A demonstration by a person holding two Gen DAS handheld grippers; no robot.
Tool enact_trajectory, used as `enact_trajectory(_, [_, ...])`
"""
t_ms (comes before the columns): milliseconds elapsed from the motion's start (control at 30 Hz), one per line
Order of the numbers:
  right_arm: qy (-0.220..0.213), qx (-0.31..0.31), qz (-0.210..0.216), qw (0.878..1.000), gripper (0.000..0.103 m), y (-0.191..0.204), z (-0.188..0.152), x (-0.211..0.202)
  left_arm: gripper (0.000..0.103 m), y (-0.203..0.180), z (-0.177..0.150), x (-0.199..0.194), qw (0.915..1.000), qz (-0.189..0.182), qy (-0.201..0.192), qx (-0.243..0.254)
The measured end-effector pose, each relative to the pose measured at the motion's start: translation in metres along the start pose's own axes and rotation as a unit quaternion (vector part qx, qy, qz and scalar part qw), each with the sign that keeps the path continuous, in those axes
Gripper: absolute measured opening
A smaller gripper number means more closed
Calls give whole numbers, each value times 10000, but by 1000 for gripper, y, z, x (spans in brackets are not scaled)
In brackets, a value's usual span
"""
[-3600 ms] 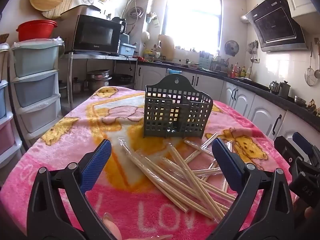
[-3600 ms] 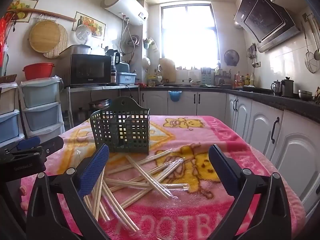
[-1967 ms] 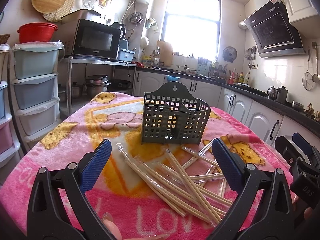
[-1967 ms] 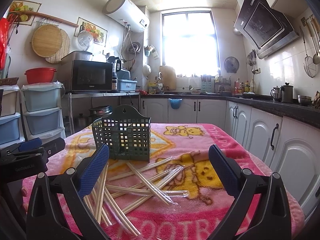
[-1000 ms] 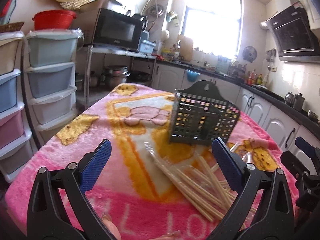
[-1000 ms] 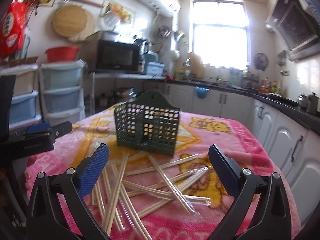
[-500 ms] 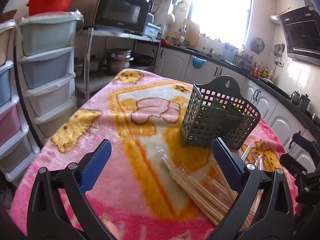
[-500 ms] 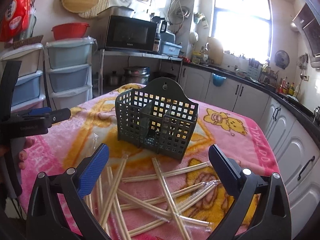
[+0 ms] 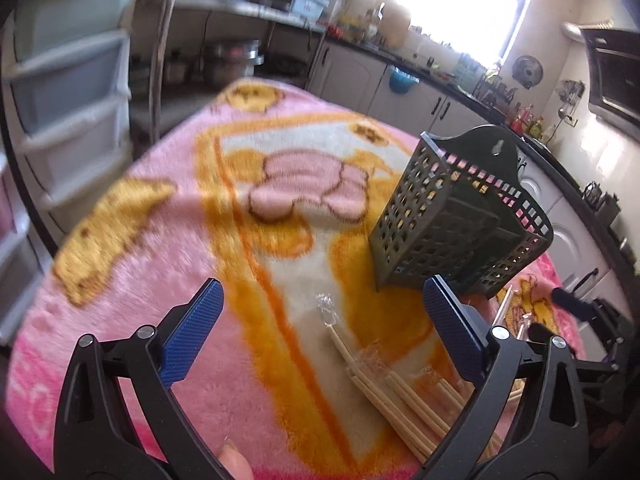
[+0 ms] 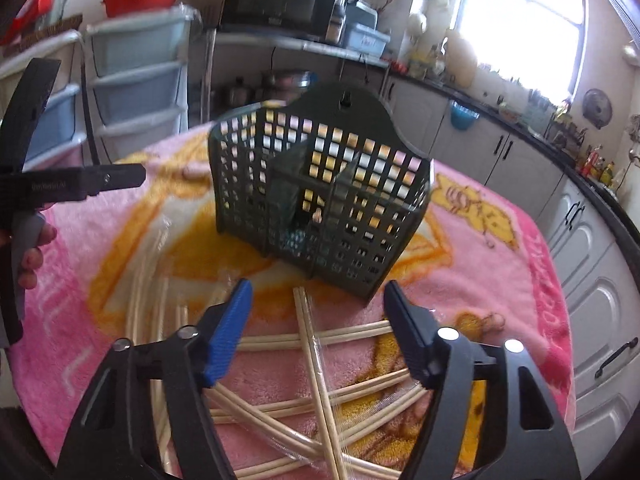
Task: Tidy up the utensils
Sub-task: 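Close the right tool on wrapped chopsticks while the left tool grasps chopsticks too, then lift the held chopsticks with the right tool while the left tool lifts its chopsticks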
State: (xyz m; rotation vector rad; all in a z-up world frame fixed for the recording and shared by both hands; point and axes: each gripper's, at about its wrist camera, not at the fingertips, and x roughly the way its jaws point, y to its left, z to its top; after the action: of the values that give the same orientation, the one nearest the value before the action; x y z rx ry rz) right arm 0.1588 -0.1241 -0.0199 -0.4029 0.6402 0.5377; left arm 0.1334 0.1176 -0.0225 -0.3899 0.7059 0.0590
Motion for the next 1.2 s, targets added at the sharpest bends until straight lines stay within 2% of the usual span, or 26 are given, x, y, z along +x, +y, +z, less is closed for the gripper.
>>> enact_trajectory(133, [216,-119,69,9997,55,1,3,20,76,8,2,15,9994,-121,286,-146])
enact_trajectory(233, [413,-79,184,9989,52,-1,6,36,67,16,3,30,9966,-369,629,-395])
enact_trajectory(400, [673,-74,341,9971,51,-1,7,53,62,17,-2,44,9927,-596,925,-494])
enact_trajectory(500, [822,1,447,9956,51,-2,7,62,61,18,-5,53,9875,-884,1112,-678])
enact_trajectory(667, [1013,109,518,9934,50,-5,8,73,50,16,-3,59,9881,-835,1119,-644])
enact_trajectory(733, [1099,180,551,9922,48,-7,8,78,41,15,-3,62,9887,-775,1152,-574])
enact_trajectory(833, [1205,310,702,9898,37,-10,6,84,29,13,-4,64,9905,-636,1154,-391])
enact_trajectory(867, [1253,359,769,9885,31,-11,4,87,27,14,-4,65,9907,-610,1158,-376])
enact_trajectory(1000, [1241,407,851,9878,17,-11,2,88,8,20,-4,66,9913,-489,1174,-324])
enact_trajectory(1100, [1185,395,860,9884,13,-8,4,85,2,23,-4,65,9917,-515,1148,-271])
enact_trajectory(1200, [1081,409,960,9887,12,-4,7,78,1,24,-3,56,9936,-504,994,-163])
